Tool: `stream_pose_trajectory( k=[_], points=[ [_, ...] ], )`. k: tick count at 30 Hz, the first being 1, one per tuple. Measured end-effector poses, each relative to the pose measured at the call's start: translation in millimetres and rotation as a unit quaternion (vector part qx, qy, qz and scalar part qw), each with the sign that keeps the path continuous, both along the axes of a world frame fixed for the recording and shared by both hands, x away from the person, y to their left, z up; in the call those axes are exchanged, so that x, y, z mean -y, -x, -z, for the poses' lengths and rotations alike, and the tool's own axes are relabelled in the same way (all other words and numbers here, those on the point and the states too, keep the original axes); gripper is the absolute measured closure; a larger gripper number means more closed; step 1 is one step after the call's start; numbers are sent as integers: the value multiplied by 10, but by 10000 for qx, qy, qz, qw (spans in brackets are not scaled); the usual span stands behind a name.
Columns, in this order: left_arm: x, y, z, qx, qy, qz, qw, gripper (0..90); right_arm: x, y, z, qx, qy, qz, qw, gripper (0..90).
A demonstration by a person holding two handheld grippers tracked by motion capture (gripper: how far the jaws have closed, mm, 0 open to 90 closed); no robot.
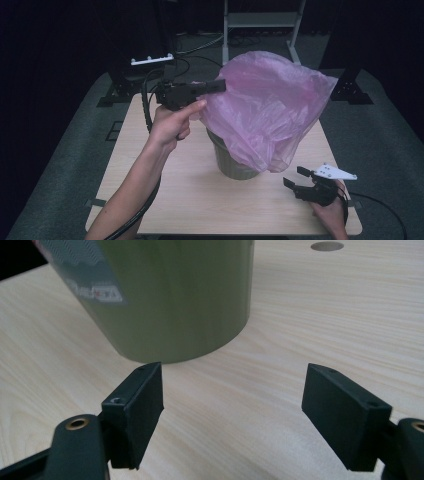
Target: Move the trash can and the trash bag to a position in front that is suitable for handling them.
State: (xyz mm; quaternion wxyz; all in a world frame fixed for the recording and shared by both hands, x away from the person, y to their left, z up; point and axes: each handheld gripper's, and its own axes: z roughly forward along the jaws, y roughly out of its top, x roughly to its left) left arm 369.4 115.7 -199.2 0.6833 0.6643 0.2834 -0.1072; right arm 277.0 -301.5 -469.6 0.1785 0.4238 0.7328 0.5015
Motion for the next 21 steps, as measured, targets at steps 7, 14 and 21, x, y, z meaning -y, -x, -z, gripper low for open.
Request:
stream_pose_trajectory(
  k=[7,14,21],
  points=[
    [-140,-7,59,-54,66,-69,9999,893,4,-456,-174,52,-43,432,9990,236],
    [-242,30,-14,-67,217,-131,9997,893,-196,-1228,-289,-222,-161,727,9970,237],
    [-240,129,-103,-87,341,6,9994,893,-502,-1513,-270,-336,-239,730,9965,285]
  ],
)
